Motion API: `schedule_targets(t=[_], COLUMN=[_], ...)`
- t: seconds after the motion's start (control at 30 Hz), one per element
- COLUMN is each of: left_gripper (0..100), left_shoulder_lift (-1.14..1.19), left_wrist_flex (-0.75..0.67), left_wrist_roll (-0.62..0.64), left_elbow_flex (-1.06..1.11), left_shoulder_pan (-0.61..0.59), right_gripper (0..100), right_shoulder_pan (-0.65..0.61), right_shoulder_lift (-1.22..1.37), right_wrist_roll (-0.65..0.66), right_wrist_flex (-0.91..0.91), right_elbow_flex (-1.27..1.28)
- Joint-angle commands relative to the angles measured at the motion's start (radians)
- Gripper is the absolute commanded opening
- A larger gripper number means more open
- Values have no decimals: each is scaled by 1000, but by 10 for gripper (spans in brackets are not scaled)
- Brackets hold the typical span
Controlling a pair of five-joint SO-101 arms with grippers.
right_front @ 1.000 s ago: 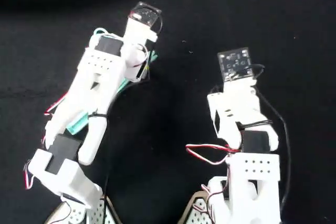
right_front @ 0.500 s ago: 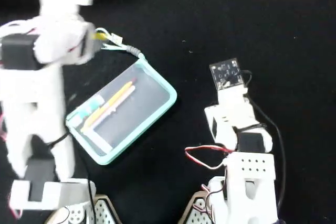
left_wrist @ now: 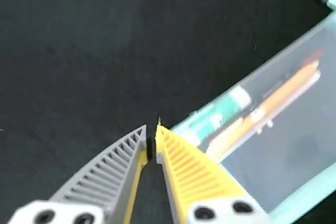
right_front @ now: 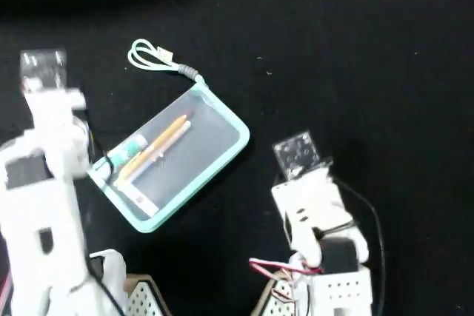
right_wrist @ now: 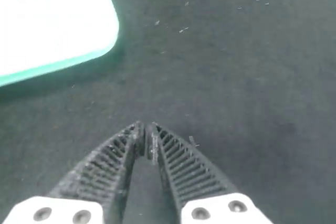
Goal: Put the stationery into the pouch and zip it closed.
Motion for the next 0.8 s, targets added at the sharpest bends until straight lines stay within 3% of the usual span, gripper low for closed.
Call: schedule_targets(t=[0.0,0.1,0.33,0.5,0.63,0.77], left_gripper=[51,49,48,48,51,51], left_shoulder_lift=[-239,-374,-672,-918,-901,-914], left_wrist_flex=[-68,-95,-94,11,66,78], left_wrist_roll=[-81,-150,-149,-58,35,48], left_elbow_flex=[263,400,713,878,883,895], left_shoulder_pan=[-4,-4,-7,-4,-13,-13], right_gripper=[14,14,14,14,14,14], right_shoulder_pan=[-14,-15,52,58,98,150], right_shoulder_lift=[-79,-33,-31,-24,-31,-31], right_wrist_roll=[12,8,9,11,6,-38], right_wrist_flex=[68,72,106,155,160,161], right_elbow_flex=[24,47,91,91,91,91])
